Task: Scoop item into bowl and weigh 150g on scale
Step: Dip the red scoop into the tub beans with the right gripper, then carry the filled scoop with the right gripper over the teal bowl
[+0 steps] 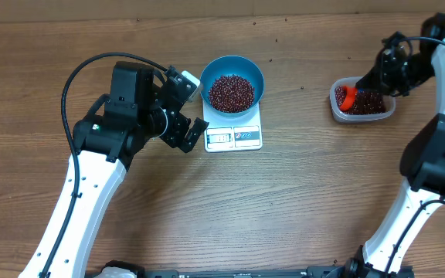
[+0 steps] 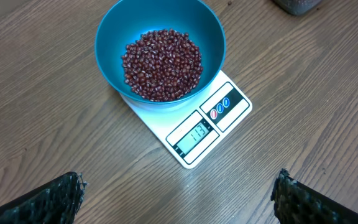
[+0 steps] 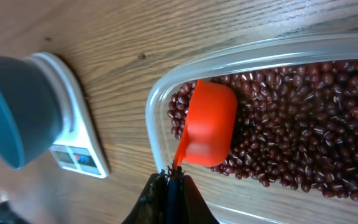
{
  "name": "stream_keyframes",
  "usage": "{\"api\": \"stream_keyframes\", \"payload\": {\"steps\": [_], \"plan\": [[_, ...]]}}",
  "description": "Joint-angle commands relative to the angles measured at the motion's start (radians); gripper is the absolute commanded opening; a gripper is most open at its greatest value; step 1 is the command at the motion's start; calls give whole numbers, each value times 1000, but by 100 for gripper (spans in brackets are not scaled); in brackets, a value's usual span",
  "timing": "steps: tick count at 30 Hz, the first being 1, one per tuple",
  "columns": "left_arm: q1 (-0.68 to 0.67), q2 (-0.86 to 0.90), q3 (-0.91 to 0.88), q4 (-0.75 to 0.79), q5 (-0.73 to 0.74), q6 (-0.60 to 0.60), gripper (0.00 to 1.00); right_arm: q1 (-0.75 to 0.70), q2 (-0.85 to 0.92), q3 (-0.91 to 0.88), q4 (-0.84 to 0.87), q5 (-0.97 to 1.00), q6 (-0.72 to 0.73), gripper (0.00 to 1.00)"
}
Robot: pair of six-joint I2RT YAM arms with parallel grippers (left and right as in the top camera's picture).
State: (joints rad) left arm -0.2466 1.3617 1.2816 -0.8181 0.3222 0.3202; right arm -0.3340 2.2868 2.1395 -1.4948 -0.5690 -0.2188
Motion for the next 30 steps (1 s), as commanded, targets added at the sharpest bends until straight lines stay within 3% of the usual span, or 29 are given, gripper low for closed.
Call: {"api": "stream_keyframes", "payload": {"steps": [1, 15, 19, 26, 30], "plan": [[4, 5, -4, 3, 8, -6, 99, -50, 12, -4, -7, -168, -60, 4], [4, 5, -3, 3, 8, -6, 100, -216, 12, -4, -72, -326, -157, 4], [4, 5, -4, 3, 8, -6, 100, -220, 12, -4, -89, -343, -167, 4], [4, 5, -4, 3, 8, -6, 100, -195, 11, -4, -200, -514, -337, 4], [4, 5, -4, 3, 8, -6, 100, -154, 3, -4, -200, -529, -332, 4]]}}
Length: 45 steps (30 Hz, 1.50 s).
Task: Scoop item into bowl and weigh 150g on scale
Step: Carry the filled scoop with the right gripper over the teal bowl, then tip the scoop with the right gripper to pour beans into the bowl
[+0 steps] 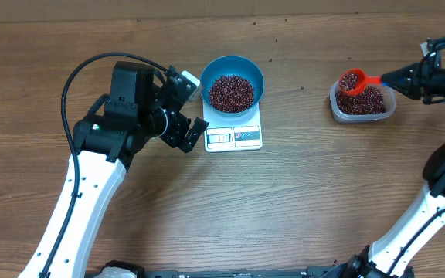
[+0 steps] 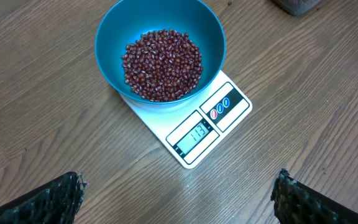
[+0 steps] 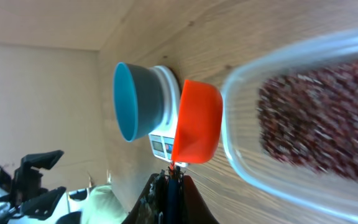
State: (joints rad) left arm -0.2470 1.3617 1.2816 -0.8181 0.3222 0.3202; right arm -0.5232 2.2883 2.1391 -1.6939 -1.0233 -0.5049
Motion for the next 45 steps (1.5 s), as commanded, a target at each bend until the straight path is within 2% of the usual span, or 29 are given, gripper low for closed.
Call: {"api": "stream_keyframes", "payload": {"steps": [1, 13, 25, 29, 36, 39, 45], "plan": [[5, 5, -4, 3, 8, -6, 99, 48, -3, -3, -1, -75, -45, 4], [5, 5, -4, 3, 8, -6, 100, 283, -39, 18, 0, -119, -42, 4], [5, 5, -4, 3, 8, -6, 99, 496, -39, 199, 10, -100, 42, 4], [5, 5, -4, 3, 8, -6, 100, 570, -40, 277, 68, 74, 208, 4], [5, 5, -4, 3, 8, -6, 100, 725, -52, 410, 102, 527, 434, 4], [5, 5, -4, 3, 8, -6, 100, 805, -52, 460, 99, 745, 504, 4], [5, 5, -3, 3, 8, -6, 99, 927, -54, 470, 98, 1061, 544, 4]]}}
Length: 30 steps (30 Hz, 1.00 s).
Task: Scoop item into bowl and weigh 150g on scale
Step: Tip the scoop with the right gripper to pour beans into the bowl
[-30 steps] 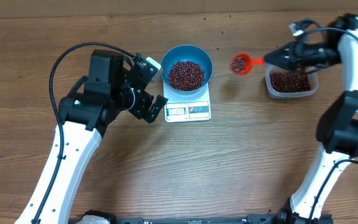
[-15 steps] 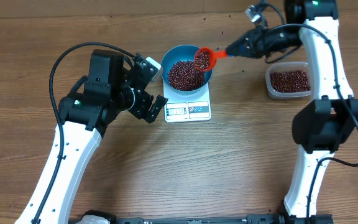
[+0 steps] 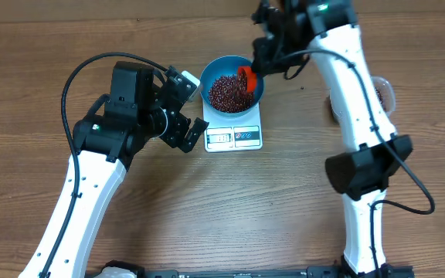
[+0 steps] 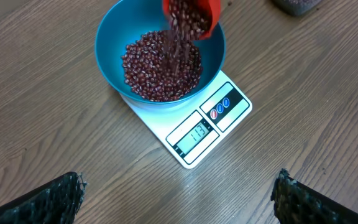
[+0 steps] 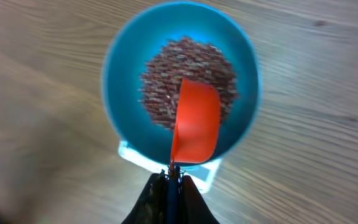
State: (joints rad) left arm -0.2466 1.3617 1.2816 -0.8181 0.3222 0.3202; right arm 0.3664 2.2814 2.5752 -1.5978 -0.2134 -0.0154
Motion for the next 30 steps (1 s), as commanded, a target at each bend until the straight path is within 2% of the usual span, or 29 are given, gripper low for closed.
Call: {"api": "stream_keyframes", "payload": {"steps": [1, 8, 30], "plan": [[4, 5, -4, 3, 8, -6, 99, 56, -47, 33, 2, 295, 54, 4], [4, 5, -4, 3, 8, -6, 100, 105, -47, 33, 21, 350, 54, 4], [4, 5, -4, 3, 8, -6, 100, 124, -48, 33, 23, 283, 47, 4]]}}
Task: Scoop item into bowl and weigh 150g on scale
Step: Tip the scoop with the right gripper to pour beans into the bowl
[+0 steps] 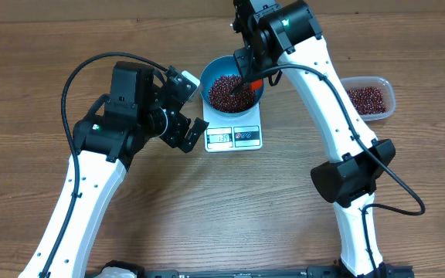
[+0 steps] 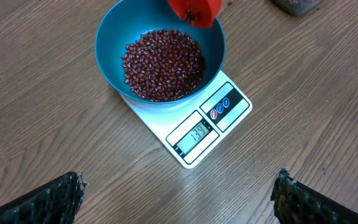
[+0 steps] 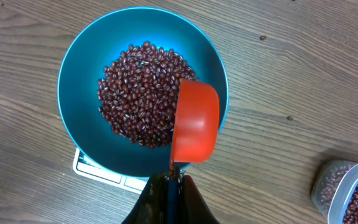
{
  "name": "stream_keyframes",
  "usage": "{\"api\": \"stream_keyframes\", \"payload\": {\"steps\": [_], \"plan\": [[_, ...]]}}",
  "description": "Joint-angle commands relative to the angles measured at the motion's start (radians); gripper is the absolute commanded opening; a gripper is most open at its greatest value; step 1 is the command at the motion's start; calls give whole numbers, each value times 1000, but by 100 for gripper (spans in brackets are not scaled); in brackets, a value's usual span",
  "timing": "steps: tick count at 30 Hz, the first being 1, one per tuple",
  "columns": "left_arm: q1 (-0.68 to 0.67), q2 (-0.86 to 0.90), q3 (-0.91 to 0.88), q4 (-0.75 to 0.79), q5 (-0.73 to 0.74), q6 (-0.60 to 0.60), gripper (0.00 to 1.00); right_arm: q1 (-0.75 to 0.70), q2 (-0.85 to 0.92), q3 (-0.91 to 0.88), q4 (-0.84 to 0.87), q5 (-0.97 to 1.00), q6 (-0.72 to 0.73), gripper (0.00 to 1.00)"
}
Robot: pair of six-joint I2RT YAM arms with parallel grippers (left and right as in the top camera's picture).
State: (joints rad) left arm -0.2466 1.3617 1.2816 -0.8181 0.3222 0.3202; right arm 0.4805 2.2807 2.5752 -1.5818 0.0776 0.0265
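Note:
A blue bowl (image 1: 209,76) of red beans (image 3: 138,106) stands on the white scale (image 2: 229,109), whose display (image 2: 198,132) reads about 139. My right gripper (image 3: 169,180) is shut on the handle of an orange scoop (image 3: 195,119), tipped over the bowl's right rim. The scoop (image 2: 194,9) also shows at the top of the left wrist view. My left gripper (image 2: 178,193) hangs open over bare table, short of the scale; its fingers (image 2: 51,199) hold nothing.
A clear plastic tub (image 1: 369,97) of red beans stands at the right of the table. A few stray beans (image 3: 263,38) lie on the wood beside the bowl. The left arm (image 1: 122,116) sits just left of the scale.
The beans that were pouring from the scoop are now in the bowl. The scale reading has gone from about 113 to about 139. The right arm has shifted slightly; the left is unchanged.
My right gripper first held the scoop down in the bean tub. Then the scoop was lifted out, filled. A second ago it was tipped over the bowl with beans falling. Now the scoop looks emptied and the reading is higher.

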Motion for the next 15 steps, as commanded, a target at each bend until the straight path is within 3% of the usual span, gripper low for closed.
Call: {"api": "stream_keyframes", "payload": {"steps": [1, 15], "plan": [[4, 5, -4, 3, 8, -6, 100, 10, -47, 33, 7, -8, 3, 4], [4, 5, -4, 3, 8, -6, 100, 29, -69, 34, 29, 52, 26, 4]]}}
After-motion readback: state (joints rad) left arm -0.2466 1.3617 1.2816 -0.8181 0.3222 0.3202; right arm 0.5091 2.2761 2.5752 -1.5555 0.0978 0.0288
